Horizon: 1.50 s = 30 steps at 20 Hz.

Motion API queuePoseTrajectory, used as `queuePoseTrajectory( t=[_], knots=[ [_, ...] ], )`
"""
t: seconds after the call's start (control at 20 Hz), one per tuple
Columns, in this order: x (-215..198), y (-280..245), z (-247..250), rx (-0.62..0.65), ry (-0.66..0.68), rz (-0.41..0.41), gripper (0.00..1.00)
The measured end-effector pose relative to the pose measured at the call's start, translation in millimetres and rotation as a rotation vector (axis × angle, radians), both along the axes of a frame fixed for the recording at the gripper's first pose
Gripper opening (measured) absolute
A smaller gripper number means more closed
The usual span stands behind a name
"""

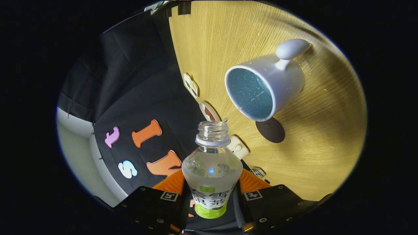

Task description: Take the bottle from table, then pour the juice into the cup, finally place the bottle on the coaster

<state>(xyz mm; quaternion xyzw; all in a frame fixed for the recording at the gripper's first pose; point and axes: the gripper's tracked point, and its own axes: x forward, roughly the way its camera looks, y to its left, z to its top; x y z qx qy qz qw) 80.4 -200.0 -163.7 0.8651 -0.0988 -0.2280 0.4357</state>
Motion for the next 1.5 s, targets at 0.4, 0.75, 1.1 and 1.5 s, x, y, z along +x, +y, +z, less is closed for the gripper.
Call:
queuePoseTrajectory(
  t=[0.4,0.75,1.1,1.5],
  knots=[
    [-0.8,0.2,-4.1,0.024,0.0,0.001,0.57],
    [-1.3,-2.9,-0.1,0.025,-0.009,-0.005,0.57],
    [-2.6,-4.9,-3.5,0.03,-0.004,-0.013,0.57],
    [0.5,-1.9,-8.9,-0.016,0.029,0.019,0.57]
  ],
)
